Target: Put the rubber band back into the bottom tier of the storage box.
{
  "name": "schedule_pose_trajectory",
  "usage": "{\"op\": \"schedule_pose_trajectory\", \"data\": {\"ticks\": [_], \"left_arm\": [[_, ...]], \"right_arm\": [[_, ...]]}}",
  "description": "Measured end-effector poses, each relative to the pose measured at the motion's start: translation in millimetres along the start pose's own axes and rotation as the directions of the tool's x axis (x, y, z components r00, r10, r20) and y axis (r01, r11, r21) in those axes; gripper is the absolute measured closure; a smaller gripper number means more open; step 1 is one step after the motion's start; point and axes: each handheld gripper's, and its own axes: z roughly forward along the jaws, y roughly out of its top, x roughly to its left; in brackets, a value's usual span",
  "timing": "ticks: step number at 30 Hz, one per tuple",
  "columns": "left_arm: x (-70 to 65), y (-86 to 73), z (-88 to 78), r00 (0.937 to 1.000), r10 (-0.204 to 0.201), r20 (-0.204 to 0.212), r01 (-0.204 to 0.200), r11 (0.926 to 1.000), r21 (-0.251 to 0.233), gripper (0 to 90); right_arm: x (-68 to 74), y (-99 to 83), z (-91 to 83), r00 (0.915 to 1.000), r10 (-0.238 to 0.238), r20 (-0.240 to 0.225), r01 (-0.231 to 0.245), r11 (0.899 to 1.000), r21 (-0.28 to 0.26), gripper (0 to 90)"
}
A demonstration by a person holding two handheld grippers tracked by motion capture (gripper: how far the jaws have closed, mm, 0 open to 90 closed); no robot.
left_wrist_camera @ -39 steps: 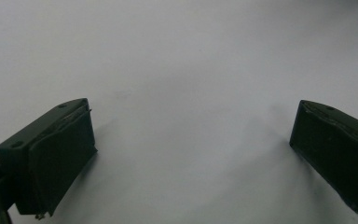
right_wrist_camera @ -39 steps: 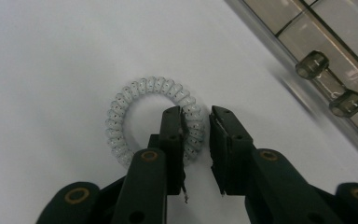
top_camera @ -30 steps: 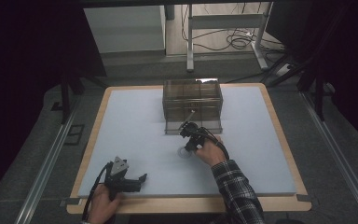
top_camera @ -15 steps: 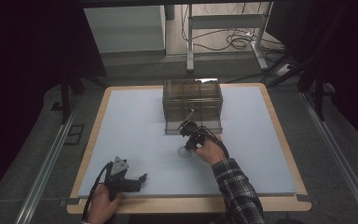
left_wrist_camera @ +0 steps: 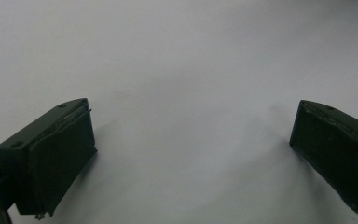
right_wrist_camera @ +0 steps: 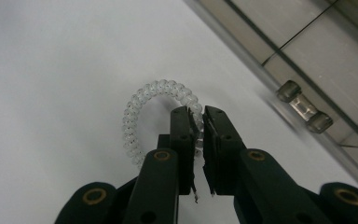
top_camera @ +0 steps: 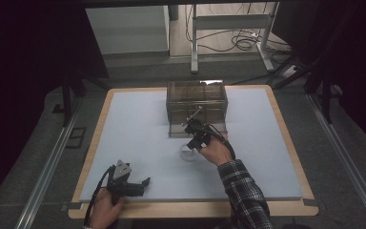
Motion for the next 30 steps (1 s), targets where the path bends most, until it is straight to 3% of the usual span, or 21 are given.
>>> {"op": "schedule_pose_trajectory", "data": {"ticks": [14, 30], "left_arm": [[0.1, 0.1, -0.1, 1.0, 0.0, 0.002, 0.0, 1.0, 0.002, 0.0], [0.0, 0.1, -0.3, 1.0, -0.001, 0.001, 0.001, 1.0, 0.003, 0.0]], "right_arm": [[-9.3, 4.8, -9.2, 0.9992, 0.041, 0.002, -0.041, 0.997, -0.07, 81.3], [-19.5, 23.2, -4.9, 0.9955, 0.093, 0.017, -0.089, 0.982, -0.164, 81.3]]}}
